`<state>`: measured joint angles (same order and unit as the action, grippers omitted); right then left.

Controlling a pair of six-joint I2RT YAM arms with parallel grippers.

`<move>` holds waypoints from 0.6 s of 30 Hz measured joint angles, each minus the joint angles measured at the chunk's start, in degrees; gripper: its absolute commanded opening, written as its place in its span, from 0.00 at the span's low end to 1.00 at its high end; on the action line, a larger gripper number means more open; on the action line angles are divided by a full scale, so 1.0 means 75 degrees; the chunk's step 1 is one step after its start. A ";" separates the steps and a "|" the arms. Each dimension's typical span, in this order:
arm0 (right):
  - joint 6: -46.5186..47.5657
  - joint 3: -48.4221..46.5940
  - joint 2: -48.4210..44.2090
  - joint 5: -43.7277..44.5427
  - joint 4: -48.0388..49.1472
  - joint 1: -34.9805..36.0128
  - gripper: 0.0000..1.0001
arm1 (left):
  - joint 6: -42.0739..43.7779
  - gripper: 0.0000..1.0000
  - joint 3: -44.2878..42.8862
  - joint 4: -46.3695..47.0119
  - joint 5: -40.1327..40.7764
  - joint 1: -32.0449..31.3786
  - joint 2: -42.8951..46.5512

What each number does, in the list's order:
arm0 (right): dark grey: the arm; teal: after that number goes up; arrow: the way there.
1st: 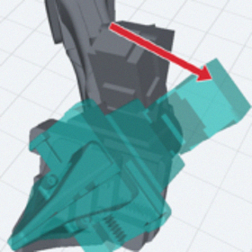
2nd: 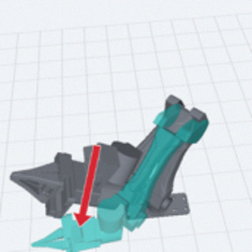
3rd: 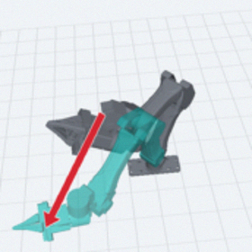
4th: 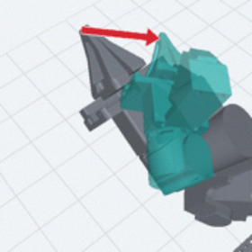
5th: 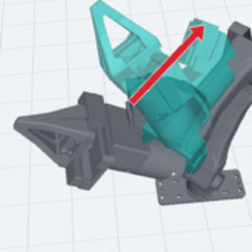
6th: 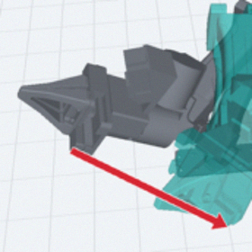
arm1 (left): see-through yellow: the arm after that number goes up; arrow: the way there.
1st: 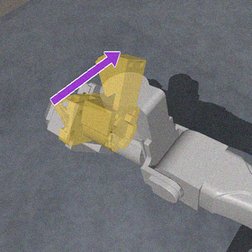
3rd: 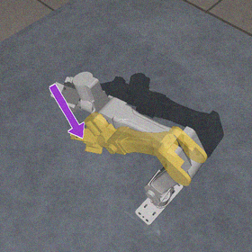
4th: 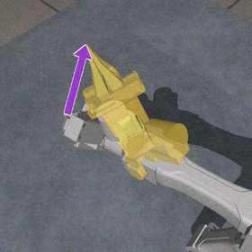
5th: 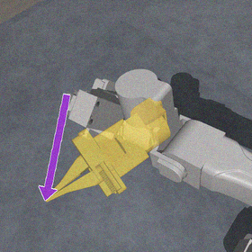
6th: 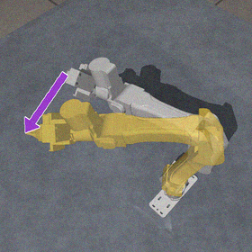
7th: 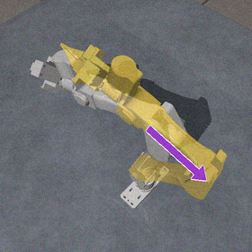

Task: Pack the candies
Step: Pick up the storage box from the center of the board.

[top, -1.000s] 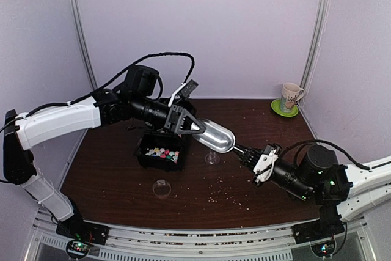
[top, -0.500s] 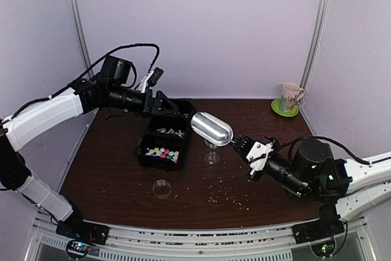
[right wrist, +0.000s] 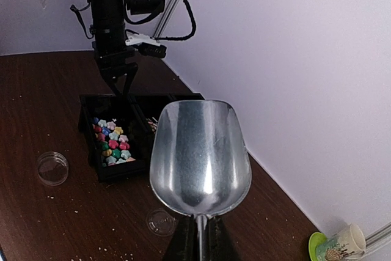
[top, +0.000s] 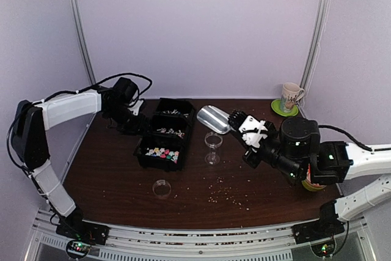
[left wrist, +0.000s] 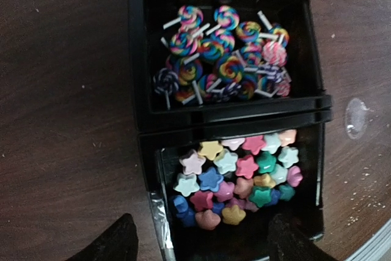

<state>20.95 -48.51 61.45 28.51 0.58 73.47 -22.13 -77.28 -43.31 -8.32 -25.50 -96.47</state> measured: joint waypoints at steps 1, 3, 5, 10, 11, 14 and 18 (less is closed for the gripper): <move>-0.0085 -0.0102 0.0003 -0.0006 -0.0140 -0.0020 0.00 | 0.0023 0.75 0.0000 -0.0044 0.0041 -0.0003 -0.0178; -0.0221 -0.0274 0.0029 -0.0035 -0.0391 -0.0044 0.00 | 0.0058 0.75 -0.0052 -0.0163 0.0102 -0.0009 -0.0562; -0.0335 -0.0443 0.0099 -0.0079 -0.0647 -0.0052 0.00 | 0.0085 0.74 -0.0146 -0.0245 0.0157 -0.0009 -0.0828; -0.0501 -0.0522 0.0175 -0.0265 -0.1131 -0.0052 0.00 | 0.0128 0.67 -0.0321 -0.0248 0.0303 -0.0006 -0.1131; -0.0516 -0.0522 0.0175 -0.0318 -0.1192 -0.0052 0.00 | 0.0140 0.65 -0.0353 -0.0251 0.0312 -0.0006 -0.1186; -0.0580 -0.0548 0.0216 -0.0440 -0.1343 -0.0052 0.00 | 0.0166 0.56 -0.0452 -0.0242 0.0347 -0.0006 -0.1443; -0.0618 -0.0822 0.0475 -0.0603 -0.1588 -0.0067 0.00 | 0.0192 0.44 -0.0527 -0.0245 0.0379 0.0000 -0.1807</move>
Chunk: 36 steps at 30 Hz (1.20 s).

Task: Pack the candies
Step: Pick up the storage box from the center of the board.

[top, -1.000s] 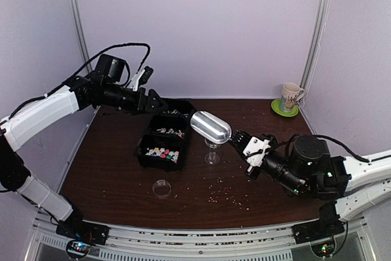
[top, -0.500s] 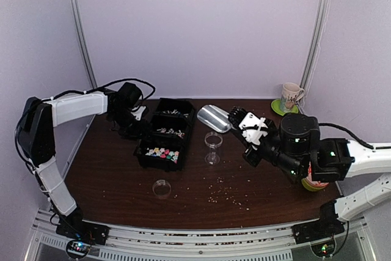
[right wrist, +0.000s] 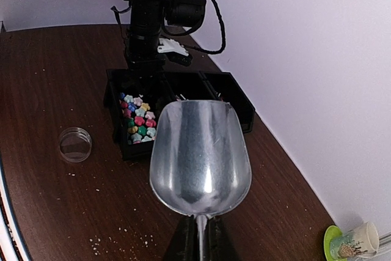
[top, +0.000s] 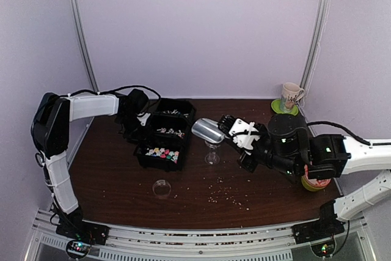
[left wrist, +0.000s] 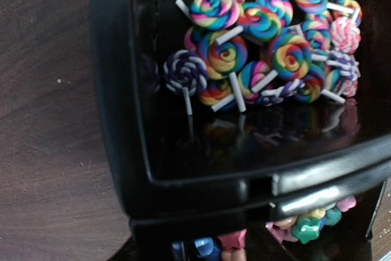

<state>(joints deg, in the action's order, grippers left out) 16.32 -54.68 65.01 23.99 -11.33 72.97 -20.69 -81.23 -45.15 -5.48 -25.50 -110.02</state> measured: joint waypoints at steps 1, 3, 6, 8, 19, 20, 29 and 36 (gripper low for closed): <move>-0.0006 -0.0090 0.0073 -0.0029 -0.0085 -0.0003 0.00 | 0.0009 0.41 -0.0003 0.0000 0.0015 0.0000 -0.0061; -0.0017 -0.0242 0.0184 -0.0108 -0.0204 -0.0006 0.00 | 0.0017 0.34 -0.0006 -0.0003 0.0029 0.0000 -0.0143; -0.0044 -0.0399 0.0283 -0.0221 -0.0405 -0.0006 0.00 | 0.0041 0.30 -0.0026 -0.0015 0.0087 0.0003 -0.0221; -0.0073 -0.0519 0.0361 -0.0321 -0.0557 -0.0009 0.00 | 0.0055 0.29 -0.0035 -0.0017 0.0108 0.0009 -0.0248; -0.0391 -0.1291 0.1110 -0.0697 -0.1550 -0.0012 0.00 | 0.0035 0.00 -0.0038 0.0003 0.0224 0.0038 -0.0423; -0.0411 -0.1393 0.1192 -0.0723 -0.1638 -0.0012 0.00 | -0.0105 0.00 -0.0038 0.0017 0.0248 0.0047 -0.0423; -0.0647 -0.1926 0.1574 -0.0764 -0.2224 -0.0012 0.00 | 0.0006 0.00 0.0038 0.0111 -0.0079 0.0111 -0.0402; -0.0927 -0.2279 0.1478 -0.0839 -0.2562 -0.0015 0.00 | -0.0172 0.00 0.0871 0.0860 -0.1070 0.0507 0.0076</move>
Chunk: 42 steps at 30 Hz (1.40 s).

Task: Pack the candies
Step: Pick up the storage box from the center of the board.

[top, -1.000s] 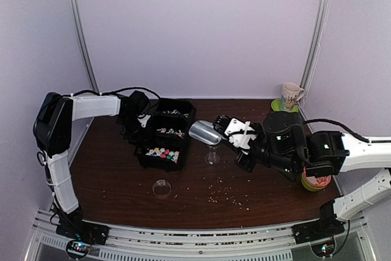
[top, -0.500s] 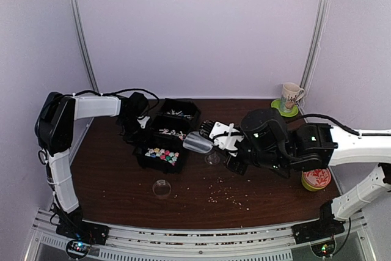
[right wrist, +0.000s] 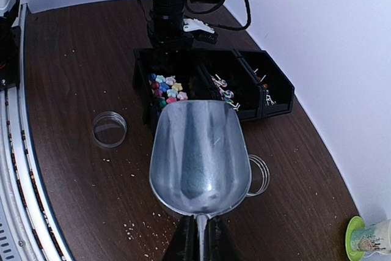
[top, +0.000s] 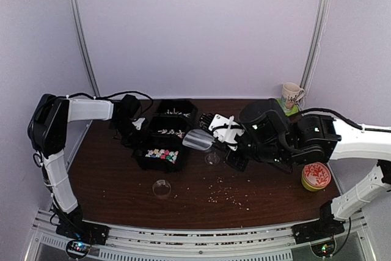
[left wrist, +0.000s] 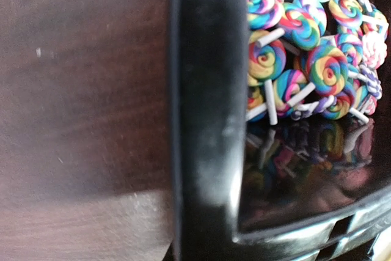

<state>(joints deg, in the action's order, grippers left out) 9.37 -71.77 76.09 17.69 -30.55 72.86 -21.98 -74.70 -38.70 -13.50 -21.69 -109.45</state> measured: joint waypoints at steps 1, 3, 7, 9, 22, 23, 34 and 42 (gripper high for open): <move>-0.0038 -0.0035 -0.0038 -0.0023 -0.0012 -0.0006 0.00 | -0.0082 0.00 0.0184 0.0157 -0.0216 0.0076 0.0093; -0.0105 -0.0076 -0.0175 -0.0114 -0.0017 -0.0009 0.00 | -0.0201 0.00 0.0475 0.0408 -0.0653 0.0201 0.0224; -0.0224 -0.0189 -0.0402 -0.0268 -0.0017 -0.0038 0.00 | -0.0504 0.00 0.0825 0.0956 -0.1381 0.0274 0.0291; -0.0268 -0.0306 -0.0411 -0.0323 -0.0055 -0.0058 0.00 | -0.0612 0.00 0.0906 0.1139 -0.1679 0.0262 0.0291; -0.0364 -0.0801 0.0152 -0.0332 -0.0632 -0.0242 0.00 | -0.0568 0.00 0.0883 0.0688 -0.1329 0.0178 0.0597; -0.0376 -0.0801 0.0187 -0.0335 -0.0650 -0.0277 0.00 | -0.0554 0.00 0.0848 0.0554 -0.1204 0.0163 0.0664; -0.0513 -0.0801 0.0321 -0.0679 -0.0644 -0.0761 0.00 | -0.0662 0.00 0.0201 -0.0458 -0.0262 -0.0047 0.1405; -0.0597 -0.0898 0.0449 -0.0866 -0.0761 -0.0871 0.00 | -0.0854 0.00 0.0187 -0.0825 -0.0012 -0.0131 0.1550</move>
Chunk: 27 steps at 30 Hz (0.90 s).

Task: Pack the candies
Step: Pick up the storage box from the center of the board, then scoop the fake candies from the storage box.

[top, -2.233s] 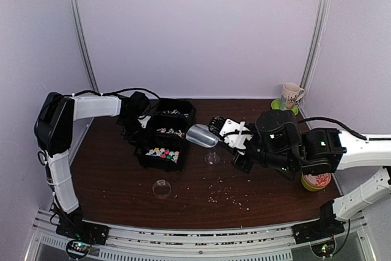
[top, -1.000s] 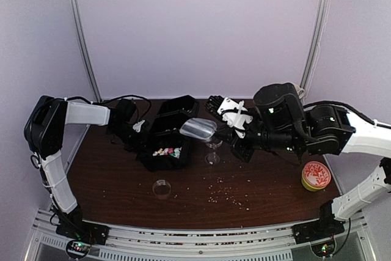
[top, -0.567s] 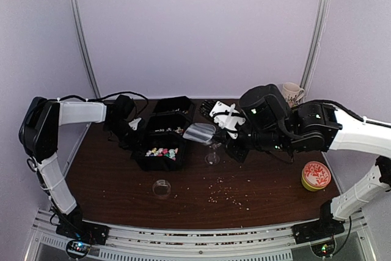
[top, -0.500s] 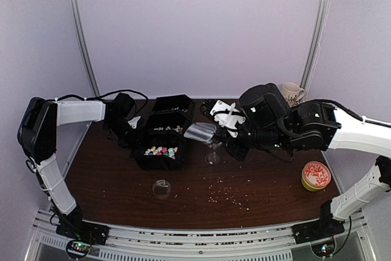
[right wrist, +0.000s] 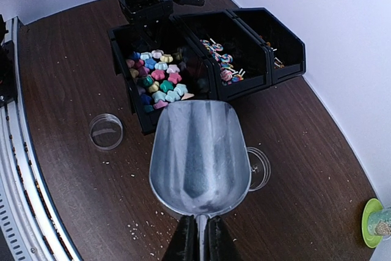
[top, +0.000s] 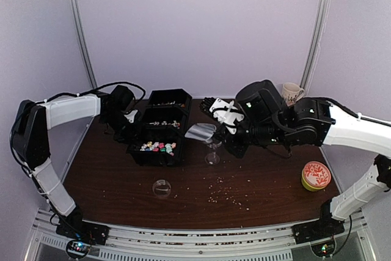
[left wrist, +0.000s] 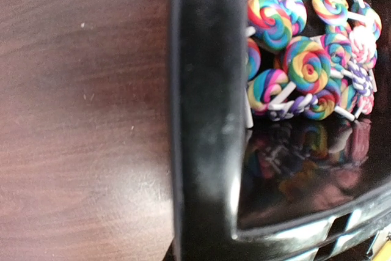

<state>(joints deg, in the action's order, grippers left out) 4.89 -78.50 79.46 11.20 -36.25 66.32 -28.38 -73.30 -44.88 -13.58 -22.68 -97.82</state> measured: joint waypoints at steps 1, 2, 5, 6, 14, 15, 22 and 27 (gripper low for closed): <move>-0.0017 -0.0047 0.0038 -0.0017 -0.0023 -0.0006 0.00 | -0.0009 0.00 0.0000 -0.0041 0.0029 -0.0017 0.0000; -0.0020 -0.0143 0.0096 -0.0035 -0.0096 -0.0012 0.00 | -0.0009 0.00 0.0000 -0.0055 0.0070 -0.0041 0.0000; -0.0023 -0.0388 0.0259 -0.0058 -0.0163 -0.0026 0.00 | -0.0006 0.00 0.0003 -0.0044 0.0122 -0.0105 0.0003; -0.0020 -0.0425 0.0291 -0.0064 -0.0166 -0.0026 0.00 | -0.0006 0.00 0.0017 -0.0023 0.0122 -0.0114 0.0012; 0.0003 -0.1075 0.0772 -0.0119 -0.0557 -0.0029 0.00 | -0.0003 0.00 0.0280 0.0035 0.0119 -0.0137 0.0248; 0.0006 -0.1154 0.0825 -0.0119 -0.0589 -0.0029 0.00 | -0.0003 0.00 0.0283 0.0044 0.0119 -0.0137 0.0256; 0.0041 -0.1422 0.0979 -0.0125 -0.0734 -0.0035 0.00 | 0.0000 0.00 0.0332 0.0093 0.0119 -0.0137 0.0259; 0.0157 -0.2221 0.1317 -0.0137 -0.1116 -0.0067 0.00 | 0.0032 0.00 0.0335 0.0082 0.0160 -0.0137 0.0259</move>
<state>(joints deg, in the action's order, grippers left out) 6.07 -95.15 89.34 10.17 -44.62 65.82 -28.14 -70.78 -44.27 -12.38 -23.70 -95.88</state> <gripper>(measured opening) 0.058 0.078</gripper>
